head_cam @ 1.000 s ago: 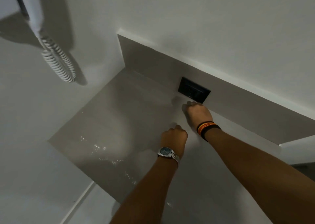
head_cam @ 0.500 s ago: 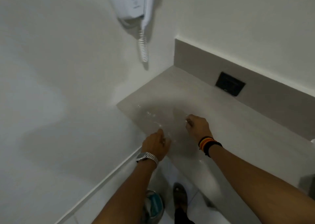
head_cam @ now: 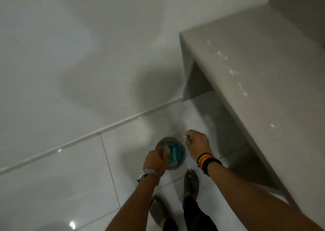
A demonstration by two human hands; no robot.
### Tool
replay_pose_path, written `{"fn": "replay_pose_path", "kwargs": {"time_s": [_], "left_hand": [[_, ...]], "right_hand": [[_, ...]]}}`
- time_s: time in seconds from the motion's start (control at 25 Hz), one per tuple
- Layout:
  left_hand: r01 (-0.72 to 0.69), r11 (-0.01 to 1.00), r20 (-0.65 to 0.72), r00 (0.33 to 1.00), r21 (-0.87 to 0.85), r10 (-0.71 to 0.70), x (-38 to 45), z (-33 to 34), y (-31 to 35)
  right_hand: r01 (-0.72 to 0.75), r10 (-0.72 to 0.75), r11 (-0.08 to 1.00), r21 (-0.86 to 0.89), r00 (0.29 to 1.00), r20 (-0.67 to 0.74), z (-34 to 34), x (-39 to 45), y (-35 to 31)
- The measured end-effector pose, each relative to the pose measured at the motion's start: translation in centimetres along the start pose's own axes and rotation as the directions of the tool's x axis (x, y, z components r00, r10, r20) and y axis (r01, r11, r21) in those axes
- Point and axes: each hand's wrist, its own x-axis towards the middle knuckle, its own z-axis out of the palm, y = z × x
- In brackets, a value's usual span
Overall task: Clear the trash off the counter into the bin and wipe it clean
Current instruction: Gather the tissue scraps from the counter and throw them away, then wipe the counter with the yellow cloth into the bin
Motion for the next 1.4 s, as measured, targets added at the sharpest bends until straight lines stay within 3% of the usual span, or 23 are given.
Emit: {"fn": "replay_pose_path", "kwargs": {"time_s": [0.24, 0.4, 0.48, 0.6, 0.68, 0.76, 0.92, 1.08, 1.16, 1.28, 1.4], "left_hand": [[0.120, 0.993, -0.023, 0.993, 0.007, -0.120, 7.1, 11.3, -11.0], [0.057, 0.994, -0.060, 0.997, 0.088, -0.052, 11.5, 17.1, -16.3], [-0.022, 0.981, -0.043, 0.999, 0.192, 0.030, 12.3, 18.4, -17.7], [-0.095, 0.918, -0.053, 0.991, 0.384, 0.125, 11.6, 18.1, -17.5], [-0.140, 0.886, -0.058, 0.981, 0.442, 0.184, 9.7, 16.1, -15.6], [-0.184, 0.855, -0.054, 0.970, 0.486, 0.239, 7.1, 13.1, -12.7], [-0.250, 0.799, -0.018, 0.951, 0.547, 0.310, 0.0, 4.4, -3.7], [-0.382, 0.744, -0.004, 0.888, 0.548, 0.459, -6.4, -2.0, 5.5], [-0.490, 0.703, 0.031, 0.831, 0.515, 0.556, -7.8, -2.9, 10.2], [-0.668, 0.573, 0.050, 0.670, 0.476, 0.740, -8.8, -1.9, 17.6], [-0.796, 0.454, 0.094, 0.528, 0.401, 0.844, -10.8, 2.4, 24.4]], "right_hand": [[-0.123, 0.118, 0.990, 0.071, 0.990, 0.075, 13.4, 4.7, 10.6], [-0.162, 0.150, 0.985, 0.058, 0.974, 0.172, 21.0, 7.7, 16.6], [-0.127, 0.120, 0.991, 0.027, 0.975, 0.188, 22.8, 7.9, 18.1], [0.061, -0.035, 0.987, -0.150, 0.986, 0.164, 22.4, 6.3, 18.1], [0.246, -0.210, 0.908, -0.338, 0.968, 0.140, 19.9, 4.4, 16.3], [0.332, -0.311, 0.829, -0.450, 0.943, 0.121, 16.5, 2.3, 13.5], [0.282, -0.292, 0.854, -0.438, 0.955, 0.045, 7.1, -3.3, 5.3], [0.178, -0.258, 0.893, -0.414, 0.955, -0.146, -3.9, -9.1, -1.0], [0.120, -0.249, 0.891, -0.437, 0.936, -0.250, -9.6, -10.7, -1.2], [-0.050, -0.146, 0.904, -0.425, 0.897, -0.417, -18.1, -12.5, 1.8], [-0.232, 0.000, 0.919, -0.318, 0.808, -0.589, -25.7, -16.2, 7.1]]}}
